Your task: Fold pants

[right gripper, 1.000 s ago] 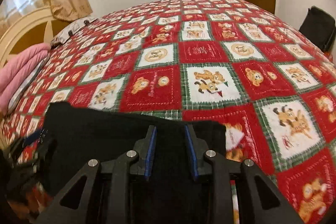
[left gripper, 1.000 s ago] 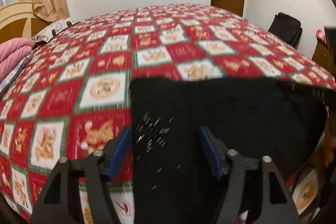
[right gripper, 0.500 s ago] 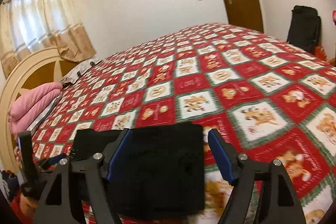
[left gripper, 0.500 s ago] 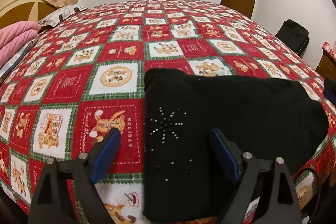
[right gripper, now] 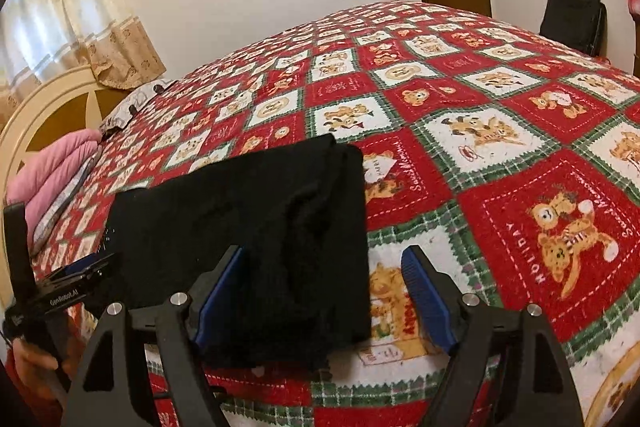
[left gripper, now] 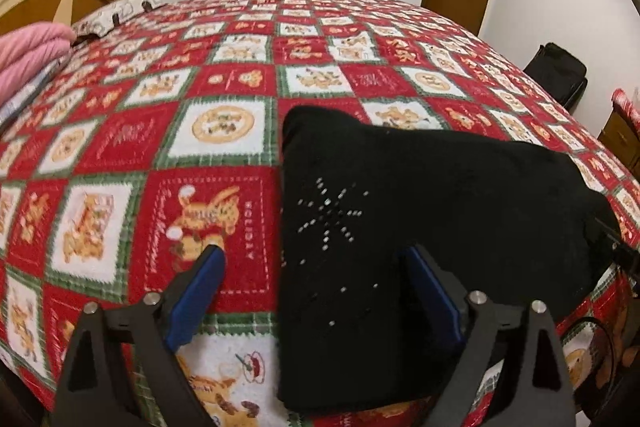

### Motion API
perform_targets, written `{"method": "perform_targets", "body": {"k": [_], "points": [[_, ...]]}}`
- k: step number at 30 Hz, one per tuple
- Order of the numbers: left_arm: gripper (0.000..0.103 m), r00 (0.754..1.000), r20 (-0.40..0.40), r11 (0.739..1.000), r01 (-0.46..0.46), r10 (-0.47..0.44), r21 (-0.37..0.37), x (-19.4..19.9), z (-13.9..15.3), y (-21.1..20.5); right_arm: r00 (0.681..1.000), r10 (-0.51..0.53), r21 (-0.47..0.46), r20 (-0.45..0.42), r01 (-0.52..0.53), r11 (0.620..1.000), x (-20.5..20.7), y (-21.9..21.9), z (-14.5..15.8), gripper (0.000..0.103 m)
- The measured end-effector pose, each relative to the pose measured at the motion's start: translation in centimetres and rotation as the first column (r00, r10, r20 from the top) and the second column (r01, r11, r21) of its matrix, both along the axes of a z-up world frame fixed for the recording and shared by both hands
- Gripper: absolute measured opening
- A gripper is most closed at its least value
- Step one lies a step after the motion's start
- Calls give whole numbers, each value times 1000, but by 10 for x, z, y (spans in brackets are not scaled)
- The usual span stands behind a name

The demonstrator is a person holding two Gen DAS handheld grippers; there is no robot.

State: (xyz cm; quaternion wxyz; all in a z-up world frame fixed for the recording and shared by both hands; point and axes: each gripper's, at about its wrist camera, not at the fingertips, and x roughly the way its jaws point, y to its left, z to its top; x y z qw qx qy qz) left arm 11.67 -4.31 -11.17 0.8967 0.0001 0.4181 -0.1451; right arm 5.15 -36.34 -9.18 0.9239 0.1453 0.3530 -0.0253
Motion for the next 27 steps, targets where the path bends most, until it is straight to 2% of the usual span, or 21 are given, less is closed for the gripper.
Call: {"method": "perform_targets", "body": {"k": [2,6,11,15,17,20,22,24,26,27], "points": [[98,1000,-2,1000,-6,6,-17,0,-3,2,1000,4,-12,1,-4,1000,-1,2,-2,83],[99,1000,8,1000,5,-5,-2,-3,-3,-1,1000,13,-23,-21,-14,1000,2,4,-2,85],[99,1000,7,999,26,-26,-43,-5,-4,8,998,56,40,-34,-54,998,1,10,-2,85],[101,999,17,999,33,-34,14,-8,-6,0,996,74,-39,-60,-76,996,0,29,-6,85],[102,999,18,999,31,-32,28,-8,-7,-1,996,62,-28,-57,-64,998,-2,27,-4,85],[103,999,14,999,30,-30,19,-7,-8,2,1000,-15,18,-27,16,1000,-11,19,7,85],[103,999,18,999,31,-31,19,-8,-8,2,999,-50,-25,12,50,998,-19,22,19,85],[103,999,22,999,37,-37,23,-10,-8,3,997,-26,-88,76,32,996,-25,34,32,80],[103,998,19,999,52,-52,15,-13,-7,6,992,69,-156,108,-52,986,-25,59,44,52],[103,998,19,998,62,-62,11,-16,-7,9,988,111,-182,106,-90,979,-22,71,47,49]]}}
